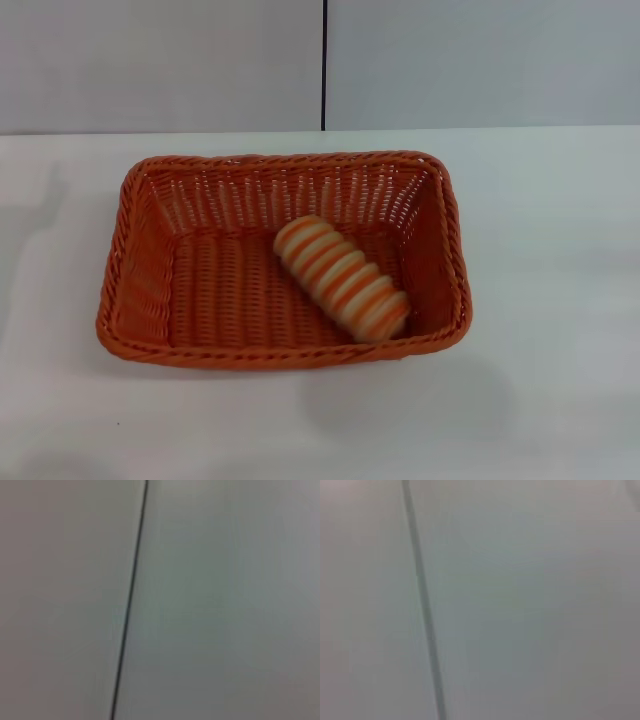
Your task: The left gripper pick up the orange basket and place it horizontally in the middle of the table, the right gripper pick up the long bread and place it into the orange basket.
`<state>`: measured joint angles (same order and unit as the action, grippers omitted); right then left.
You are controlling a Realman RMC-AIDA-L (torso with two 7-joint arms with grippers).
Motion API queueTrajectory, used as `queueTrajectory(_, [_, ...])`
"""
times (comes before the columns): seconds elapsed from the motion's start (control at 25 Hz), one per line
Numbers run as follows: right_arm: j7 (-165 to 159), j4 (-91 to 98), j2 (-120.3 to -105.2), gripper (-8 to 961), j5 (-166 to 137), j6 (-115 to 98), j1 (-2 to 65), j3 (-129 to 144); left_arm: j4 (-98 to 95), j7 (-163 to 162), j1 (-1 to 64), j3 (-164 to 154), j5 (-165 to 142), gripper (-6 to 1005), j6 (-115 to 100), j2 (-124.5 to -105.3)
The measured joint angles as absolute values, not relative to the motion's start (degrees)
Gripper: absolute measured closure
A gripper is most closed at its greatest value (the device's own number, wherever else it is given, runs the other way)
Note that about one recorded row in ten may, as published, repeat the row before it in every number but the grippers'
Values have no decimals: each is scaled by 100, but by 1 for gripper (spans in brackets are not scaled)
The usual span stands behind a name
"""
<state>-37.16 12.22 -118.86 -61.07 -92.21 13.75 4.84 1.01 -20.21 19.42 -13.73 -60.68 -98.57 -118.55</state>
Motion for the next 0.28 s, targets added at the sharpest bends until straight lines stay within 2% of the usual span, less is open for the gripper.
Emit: queueTrajectory(0.28, [-3256,877,-11886,470,-6059,-9219,1426,112,185,-1961,1924,-1249,-6070,197,-9824,-11856])
